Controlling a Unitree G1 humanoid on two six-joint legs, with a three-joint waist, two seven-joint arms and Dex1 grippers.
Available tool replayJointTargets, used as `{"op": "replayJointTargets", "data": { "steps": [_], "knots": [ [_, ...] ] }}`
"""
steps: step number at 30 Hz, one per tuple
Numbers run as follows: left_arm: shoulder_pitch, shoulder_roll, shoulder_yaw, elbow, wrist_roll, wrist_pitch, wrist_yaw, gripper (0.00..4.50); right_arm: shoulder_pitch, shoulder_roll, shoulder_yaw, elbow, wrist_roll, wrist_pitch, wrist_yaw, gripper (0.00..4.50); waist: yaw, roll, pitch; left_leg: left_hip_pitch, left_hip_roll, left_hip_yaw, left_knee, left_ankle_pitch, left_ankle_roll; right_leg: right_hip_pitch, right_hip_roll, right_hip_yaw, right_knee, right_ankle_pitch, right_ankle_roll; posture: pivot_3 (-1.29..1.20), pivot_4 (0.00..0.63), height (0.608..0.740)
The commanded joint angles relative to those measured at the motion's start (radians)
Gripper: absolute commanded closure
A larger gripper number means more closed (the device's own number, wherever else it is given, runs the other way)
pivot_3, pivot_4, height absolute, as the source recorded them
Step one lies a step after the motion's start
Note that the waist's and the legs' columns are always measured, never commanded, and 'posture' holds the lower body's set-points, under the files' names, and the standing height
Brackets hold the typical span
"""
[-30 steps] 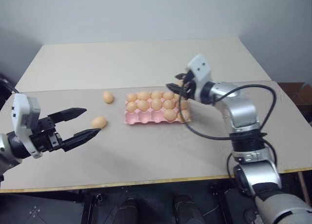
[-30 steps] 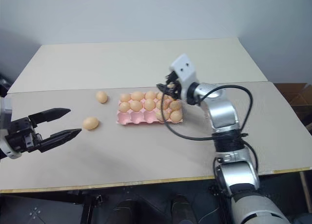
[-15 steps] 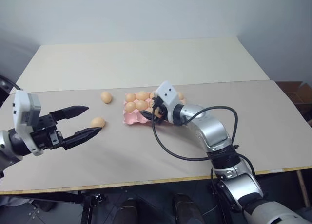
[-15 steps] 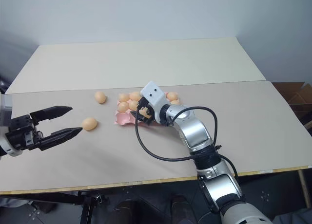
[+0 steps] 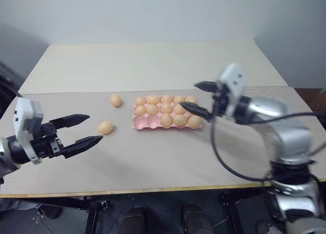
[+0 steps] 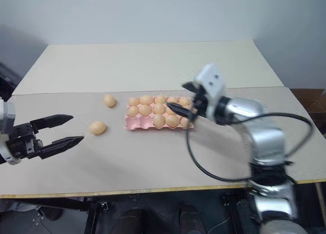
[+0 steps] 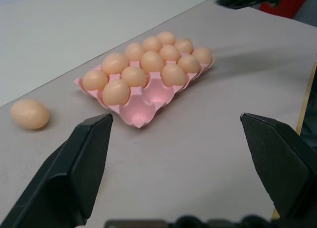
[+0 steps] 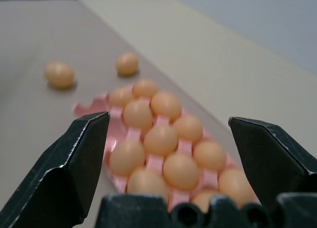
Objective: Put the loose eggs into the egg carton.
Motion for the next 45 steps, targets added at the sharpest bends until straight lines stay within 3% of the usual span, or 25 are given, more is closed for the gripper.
{"op": "replayJointTargets", "data": {
  "steps": [1, 5, 16, 24, 29, 35, 43, 45],
  "knots": [
    [0.025, 0.025, 0.051, 0.015, 0.032, -0.035, -0.047, 0.00, 0.099, -0.120, -0.134, -0.065, 0.098, -0.043, 0.135, 0.02, -0.001, 0.000, 0.000, 0.001, 0.000, 0.000, 0.000, 0.000, 0.000, 0.001, 0.000, 0.000, 0.000, 0.000, 0.000, 0.00, 0.150, 0.740],
    [0.051, 0.018, 0.056, 0.017, 0.050, -0.043, -0.060, 0.00, 0.200, -0.210, -0.185, -0.056, 0.121, -0.081, 0.190, 0.02, -0.006, 0.000, 0.000, 0.003, 0.001, 0.002, 0.000, 0.000, 0.001, 0.002, 0.001, 0.001, 0.000, 0.000, 0.000, 0.00, 0.150, 0.740],
    [0.008, -0.016, 0.004, 0.004, 0.064, -0.034, 0.026, 0.00, 0.193, -0.213, -0.164, -0.047, 0.147, -0.097, 0.151, 0.02, 0.002, 0.000, 0.000, 0.002, 0.001, 0.002, 0.000, 0.000, 0.001, 0.003, 0.000, 0.001, -0.001, 0.000, 0.000, 0.00, 0.150, 0.740],
    [-0.204, -0.054, -0.286, 0.124, 0.351, -0.072, 0.290, 0.00, 0.166, -0.212, -0.126, -0.037, 0.162, -0.119, 0.149, 0.02, 0.005, -0.001, 0.000, 0.003, 0.000, 0.002, 0.000, 0.000, 0.001, 0.004, 0.000, 0.001, 0.000, 0.000, 0.000, 0.00, 0.150, 0.740],
    [-0.327, -0.114, -0.507, 0.282, 0.495, -0.129, 0.301, 0.00, 0.159, -0.218, -0.126, -0.046, 0.173, -0.113, 0.141, 0.02, 0.005, -0.001, 0.000, 0.000, 0.000, 0.002, 0.001, 0.000, 0.001, 0.002, 0.000, 0.001, 0.000, 0.000, 0.000, 0.00, 0.150, 0.740],
    [-0.446, -0.181, -0.643, 0.486, 0.606, -0.189, 0.276, 0.00, 0.164, -0.221, -0.145, -0.073, 0.190, -0.092, 0.119, 0.02, 0.004, -0.001, 0.000, 0.000, 0.000, 0.001, 0.001, 0.000, 0.001, 0.002, 0.000, 0.000, 0.001, 0.000, 0.000, 0.00, 0.150, 0.740],
    [-0.504, -0.201, -0.656, 0.594, 0.653, -0.250, 0.241, 2.53, 0.198, -0.227, -0.178, -0.108, 0.227, -0.068, 0.057, 0.00, 0.004, -0.001, 0.000, 0.000, -0.001, 0.001, 0.002, 0.000, 0.001, 0.002, 0.000, 0.000, 0.001, 0.000, 0.000, 0.00, 0.150, 0.740],
    [-0.502, -0.201, -0.646, 0.600, 0.651, -0.266, 0.231, 2.75, 0.210, -0.230, -0.182, -0.115, 0.232, -0.069, 0.048, 0.00, 0.004, -0.001, 0.000, 0.000, -0.001, 0.001, 0.002, 0.000, 0.001, 0.002, 0.000, 0.000, 0.001, 0.000, 0.000, 0.00, 0.150, 0.740]
  ]
}}
